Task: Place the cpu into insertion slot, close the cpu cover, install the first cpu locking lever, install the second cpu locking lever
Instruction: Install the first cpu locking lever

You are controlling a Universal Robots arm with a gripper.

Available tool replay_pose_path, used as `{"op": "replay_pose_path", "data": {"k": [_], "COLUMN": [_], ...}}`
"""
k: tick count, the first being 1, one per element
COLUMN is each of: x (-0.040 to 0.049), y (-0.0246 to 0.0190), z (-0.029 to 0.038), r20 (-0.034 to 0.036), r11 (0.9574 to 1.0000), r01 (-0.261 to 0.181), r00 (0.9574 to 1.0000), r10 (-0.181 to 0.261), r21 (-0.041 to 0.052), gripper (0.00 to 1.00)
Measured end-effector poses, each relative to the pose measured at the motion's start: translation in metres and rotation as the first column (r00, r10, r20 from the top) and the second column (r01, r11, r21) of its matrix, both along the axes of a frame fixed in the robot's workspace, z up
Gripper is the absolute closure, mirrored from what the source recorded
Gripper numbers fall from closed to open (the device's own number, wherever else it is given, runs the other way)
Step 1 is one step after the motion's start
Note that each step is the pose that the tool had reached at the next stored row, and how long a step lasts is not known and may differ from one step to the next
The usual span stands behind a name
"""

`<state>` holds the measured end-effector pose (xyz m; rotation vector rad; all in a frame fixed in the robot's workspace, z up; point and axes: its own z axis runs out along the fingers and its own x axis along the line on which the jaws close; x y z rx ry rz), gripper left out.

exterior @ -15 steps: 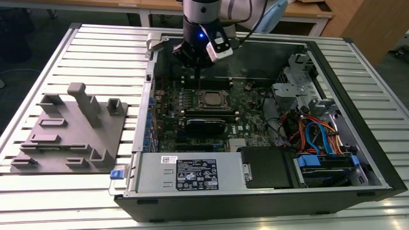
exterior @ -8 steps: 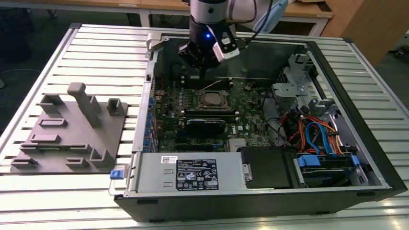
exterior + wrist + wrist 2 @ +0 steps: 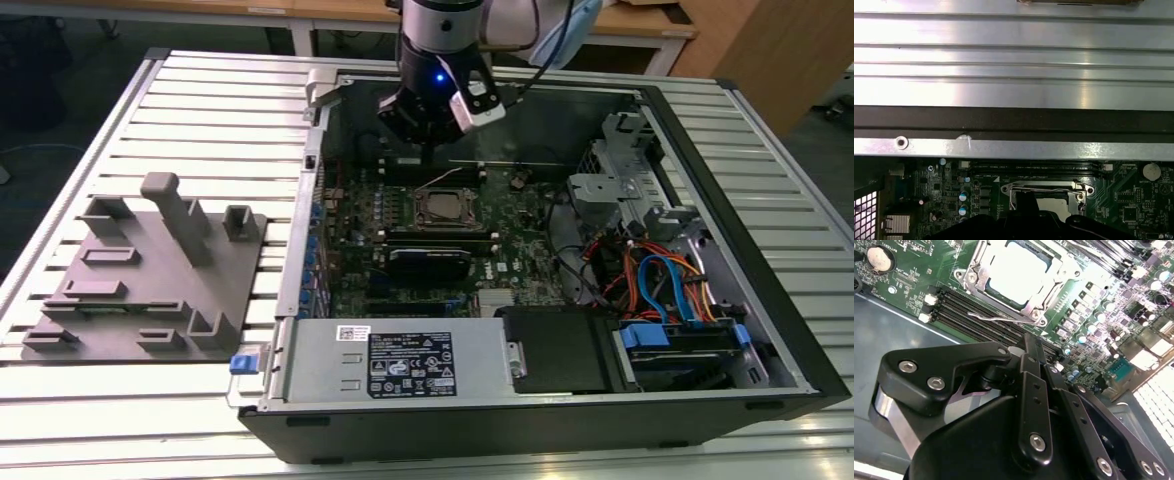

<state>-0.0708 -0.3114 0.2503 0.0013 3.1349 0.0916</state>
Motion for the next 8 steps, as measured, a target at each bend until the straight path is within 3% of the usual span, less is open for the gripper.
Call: {"op": "replay_pose_path", "data": {"k": [4, 8], "x": [0.0008, 0.0020], "y": [0.0000, 0.0000], "z": [-0.0030, -0.0058], "r20": [0.0005, 0.0009], "r11": [0.9999, 0.9999], "r01": [0.000, 0.000], "r00": [1.0000, 1.0000], "r10": [0.000, 0.000], "r21": [0.0143, 0.0166], "gripper": [0.90, 0.90]}}
